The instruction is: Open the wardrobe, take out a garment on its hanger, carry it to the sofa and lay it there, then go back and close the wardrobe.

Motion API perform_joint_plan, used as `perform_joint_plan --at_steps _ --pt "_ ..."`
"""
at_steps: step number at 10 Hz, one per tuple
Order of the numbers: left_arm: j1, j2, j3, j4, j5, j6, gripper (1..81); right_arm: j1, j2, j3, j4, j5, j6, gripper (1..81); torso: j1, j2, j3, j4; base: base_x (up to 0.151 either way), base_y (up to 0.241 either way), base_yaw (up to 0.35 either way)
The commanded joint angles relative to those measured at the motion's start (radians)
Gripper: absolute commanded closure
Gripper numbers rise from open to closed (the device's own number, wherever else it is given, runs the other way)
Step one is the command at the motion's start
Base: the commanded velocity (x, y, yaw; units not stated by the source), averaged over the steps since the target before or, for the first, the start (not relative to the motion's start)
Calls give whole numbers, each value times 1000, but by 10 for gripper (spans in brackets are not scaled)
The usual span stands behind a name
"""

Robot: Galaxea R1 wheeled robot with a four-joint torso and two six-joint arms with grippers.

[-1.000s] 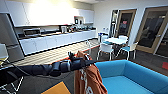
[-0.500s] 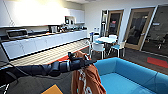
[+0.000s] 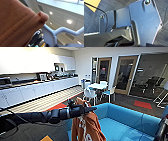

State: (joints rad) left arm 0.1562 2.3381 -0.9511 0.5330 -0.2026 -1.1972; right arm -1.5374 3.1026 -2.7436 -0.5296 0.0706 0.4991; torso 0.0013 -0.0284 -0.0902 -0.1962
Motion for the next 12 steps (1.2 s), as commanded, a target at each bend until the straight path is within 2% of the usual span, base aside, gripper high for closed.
perform_joint_plan --at_steps 1,12 --pt "-172 -3 28 35 -78 33 811 39 10 7 3 -41 -1 10 0 0 0 0 0 0 -257" --pt "-161 -22 28 39 -78 30 811 36 10 7 3 -32 1 10 0 0 0 0 0 0 -259"
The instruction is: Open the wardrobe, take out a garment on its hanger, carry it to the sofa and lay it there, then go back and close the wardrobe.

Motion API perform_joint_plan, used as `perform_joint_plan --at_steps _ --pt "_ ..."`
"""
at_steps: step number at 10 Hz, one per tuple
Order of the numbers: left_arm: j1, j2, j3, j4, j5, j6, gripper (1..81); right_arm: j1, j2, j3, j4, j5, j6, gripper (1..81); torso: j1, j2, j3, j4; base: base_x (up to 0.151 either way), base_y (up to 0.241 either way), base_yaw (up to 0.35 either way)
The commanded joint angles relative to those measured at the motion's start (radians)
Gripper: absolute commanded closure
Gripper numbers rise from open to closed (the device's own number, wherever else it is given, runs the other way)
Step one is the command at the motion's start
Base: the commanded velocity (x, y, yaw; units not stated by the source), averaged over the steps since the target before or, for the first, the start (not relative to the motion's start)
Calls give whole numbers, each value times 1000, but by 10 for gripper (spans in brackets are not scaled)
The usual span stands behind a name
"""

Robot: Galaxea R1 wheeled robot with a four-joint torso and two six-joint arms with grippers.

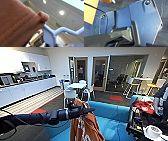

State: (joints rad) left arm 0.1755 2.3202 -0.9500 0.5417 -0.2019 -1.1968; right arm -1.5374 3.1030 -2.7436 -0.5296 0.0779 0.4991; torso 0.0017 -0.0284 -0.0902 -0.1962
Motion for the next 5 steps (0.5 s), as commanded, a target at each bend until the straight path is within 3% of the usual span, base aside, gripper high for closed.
perform_joint_plan --at_steps 1,5 --pt "-181 -5 28 30 -79 29 811 35 10 7 3 -41 -1 10 0 0 0 0 0 0 -264" --pt "-181 -11 31 30 -79 26 811 36 10 7 3 -40 -1 10 0 0 0 0 0 0 -229"
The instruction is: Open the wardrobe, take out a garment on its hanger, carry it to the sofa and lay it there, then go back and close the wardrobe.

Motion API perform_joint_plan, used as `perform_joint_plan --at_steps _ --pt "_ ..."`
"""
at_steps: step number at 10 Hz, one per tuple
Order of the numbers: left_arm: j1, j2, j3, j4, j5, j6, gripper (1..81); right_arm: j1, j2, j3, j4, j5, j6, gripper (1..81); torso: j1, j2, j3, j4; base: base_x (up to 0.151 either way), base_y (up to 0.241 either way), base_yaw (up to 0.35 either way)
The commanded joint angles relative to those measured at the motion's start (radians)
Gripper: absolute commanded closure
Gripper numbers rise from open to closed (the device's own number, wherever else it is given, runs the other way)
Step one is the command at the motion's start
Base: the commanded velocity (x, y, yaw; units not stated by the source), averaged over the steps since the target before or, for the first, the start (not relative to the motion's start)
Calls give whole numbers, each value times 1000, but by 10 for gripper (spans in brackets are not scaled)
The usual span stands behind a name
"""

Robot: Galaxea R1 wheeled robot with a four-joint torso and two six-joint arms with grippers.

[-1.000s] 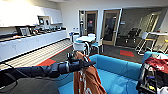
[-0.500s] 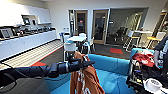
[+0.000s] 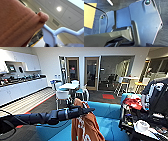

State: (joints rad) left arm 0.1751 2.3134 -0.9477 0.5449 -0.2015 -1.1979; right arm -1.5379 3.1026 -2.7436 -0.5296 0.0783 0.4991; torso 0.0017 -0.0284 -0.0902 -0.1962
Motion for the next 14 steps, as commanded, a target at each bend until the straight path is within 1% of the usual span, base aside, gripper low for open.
perform_joint_plan --at_steps 1,12,14 --pt "-180 -3 29 29 -79 27 811 37 10 7 3 -41 -1 10 0 0 0 0 0 -69 0" --pt "-159 -3 27 35 -92 29 811 35 10 9 3 -41 -1 10 0 0 0 0 0 0 0" --pt "-159 -5 27 35 -90 29 811 35 10 9 3 -41 -1 10 -1 0 0 0 66 0 0"
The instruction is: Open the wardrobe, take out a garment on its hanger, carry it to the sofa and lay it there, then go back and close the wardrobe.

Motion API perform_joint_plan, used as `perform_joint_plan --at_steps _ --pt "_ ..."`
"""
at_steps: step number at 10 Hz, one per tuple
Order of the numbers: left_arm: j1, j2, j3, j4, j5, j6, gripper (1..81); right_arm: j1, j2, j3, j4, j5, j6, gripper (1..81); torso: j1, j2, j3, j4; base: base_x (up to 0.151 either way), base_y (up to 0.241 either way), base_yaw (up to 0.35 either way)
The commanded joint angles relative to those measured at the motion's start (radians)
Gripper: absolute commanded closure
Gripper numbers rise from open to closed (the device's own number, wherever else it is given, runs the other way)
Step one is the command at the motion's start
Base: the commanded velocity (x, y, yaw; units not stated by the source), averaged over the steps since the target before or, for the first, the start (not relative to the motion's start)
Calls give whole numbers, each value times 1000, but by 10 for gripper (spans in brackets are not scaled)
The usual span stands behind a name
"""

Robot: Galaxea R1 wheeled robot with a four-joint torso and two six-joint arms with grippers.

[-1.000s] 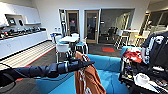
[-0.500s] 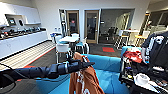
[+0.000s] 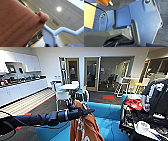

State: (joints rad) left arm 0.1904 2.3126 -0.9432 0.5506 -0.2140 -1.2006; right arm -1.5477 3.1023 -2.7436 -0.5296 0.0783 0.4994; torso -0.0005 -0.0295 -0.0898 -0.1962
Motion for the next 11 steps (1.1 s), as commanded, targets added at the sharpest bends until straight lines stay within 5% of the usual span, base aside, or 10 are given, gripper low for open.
perform_joint_plan --at_steps 1,5,6,8,11 --pt "-174 -4 24 29 -79 32 811 45 11 9 3 -41 -1 10 1 0 -37 0 66 0 0" --pt "-174 -5 24 29 -80 32 811 45 11 9 3 -40 -1 10 1 0 -173 0 66 0 0" --pt "-174 -5 24 29 -82 32 811 45 11 9 5 -41 -1 10 1 1 -116 0 66 0 0" --pt "-174 -5 23 28 -103 30 811 45 11 9 3 -41 -1 10 2 2 -167 0 69 0 0" --pt "-180 -25 -34 17 -140 26 811 45 11 9 3 -41 -1 10 2 1 -178 0 72 0 0"
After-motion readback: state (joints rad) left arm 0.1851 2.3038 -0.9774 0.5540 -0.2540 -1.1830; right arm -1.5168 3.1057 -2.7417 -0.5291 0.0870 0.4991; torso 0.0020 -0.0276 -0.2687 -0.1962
